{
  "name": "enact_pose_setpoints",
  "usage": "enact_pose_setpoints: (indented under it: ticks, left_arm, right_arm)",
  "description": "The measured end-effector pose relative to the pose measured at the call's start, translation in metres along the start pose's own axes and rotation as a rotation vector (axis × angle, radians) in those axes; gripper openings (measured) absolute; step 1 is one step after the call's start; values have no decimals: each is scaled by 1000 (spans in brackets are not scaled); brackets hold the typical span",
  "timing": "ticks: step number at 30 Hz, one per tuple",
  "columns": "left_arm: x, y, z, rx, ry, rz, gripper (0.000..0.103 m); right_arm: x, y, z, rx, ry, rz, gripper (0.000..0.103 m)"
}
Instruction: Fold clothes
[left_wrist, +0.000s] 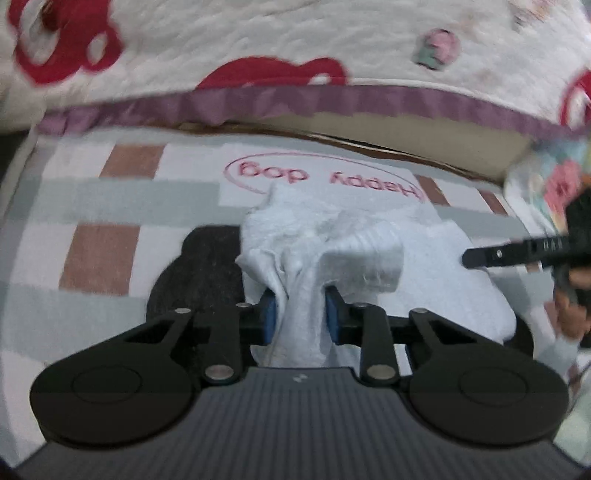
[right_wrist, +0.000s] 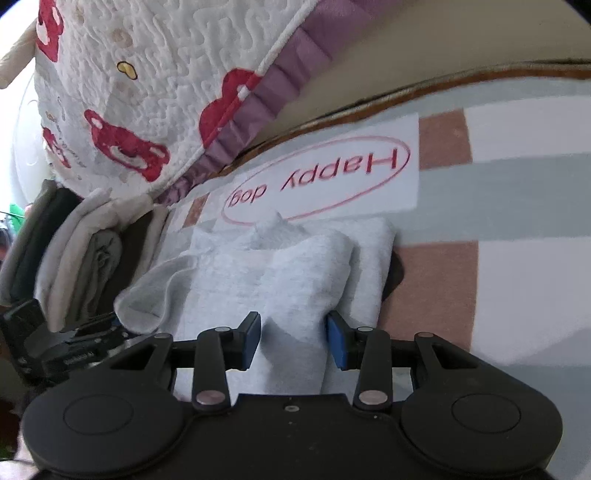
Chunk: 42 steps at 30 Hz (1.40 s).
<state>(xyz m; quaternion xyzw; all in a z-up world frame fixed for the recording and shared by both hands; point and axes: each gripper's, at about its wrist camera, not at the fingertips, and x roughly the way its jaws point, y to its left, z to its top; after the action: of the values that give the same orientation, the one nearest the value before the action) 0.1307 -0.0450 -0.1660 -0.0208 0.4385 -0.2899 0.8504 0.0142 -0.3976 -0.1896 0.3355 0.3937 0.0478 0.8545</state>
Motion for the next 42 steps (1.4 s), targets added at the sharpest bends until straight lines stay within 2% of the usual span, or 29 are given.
enact_pose_setpoints:
  ticks: [1,3,5,8,10,12,14,15,16,17,20,22,24,26,29,31,34,39,41,42]
  left_arm:
    - [2,2,1,-21,-2,9,27]
    - [5,8,2,-83,-5,23,27]
    - [10,20,3,-189,-3,6,29]
    - [15,40,0,-352,18,-47,41]
    - [14,45,-3,-393,29,-77,41]
    - [11,40,-2,-354,21,-66,41]
    - [8,30,0,-291,8,-38,38]
    - [7,25,2,-248,0,-26,26]
    - [6,19,4,-199,-9,-21,21]
    - [4,13,5,-156,-23,-11,19]
    - [-9,0,8,-80,-98,-18,17]
    - [-18,-2,13,-61,-155,-33,17]
    - [-15,1,20,-80,-173,-58,21]
    - [-5,5,27,-106,-165,-56,23]
    - [9,10,30,-97,-160,96,23]
    - [9,20,29,-131,-159,125,22]
    - [-6,40,28,-244,-160,20,20]
    - [-26,34,23,-241,-178,-115,32]
    - [-25,22,24,-181,-184,-108,34]
    - [-20,15,26,-135,-175,-39,30]
  right_arm:
    - [2,2,1,-26,-19,-28,45]
    - [8,2,5,-30,-19,-31,47]
    - [13,1,10,-27,-15,-26,47]
    - [13,-8,3,56,-17,34,47]
    - [13,-15,-2,127,-21,75,47]
    - [13,-23,-7,200,-33,105,47]
    - [15,-23,-7,219,-40,114,47]
    - [18,-21,-5,212,-41,114,46]
    - [14,-11,-4,158,-64,110,34]
    - [7,3,-3,86,-97,104,10]
    - [-12,43,-1,-130,-193,85,9]
    - [-33,62,-4,-185,-268,81,9]
    - [-45,67,-7,-226,-292,16,9]
    - [-45,56,-6,-211,-271,-48,7]
    - [-29,41,-10,-205,-213,-145,7]
    - [-16,31,-15,-181,-179,-170,7]
    - [-10,28,-19,-173,-194,-168,8]
    - [-12,29,-18,-177,-222,-154,8]
    - [-14,34,-15,-197,-229,-152,8]
    - [-13,34,-14,-192,-226,-156,8]
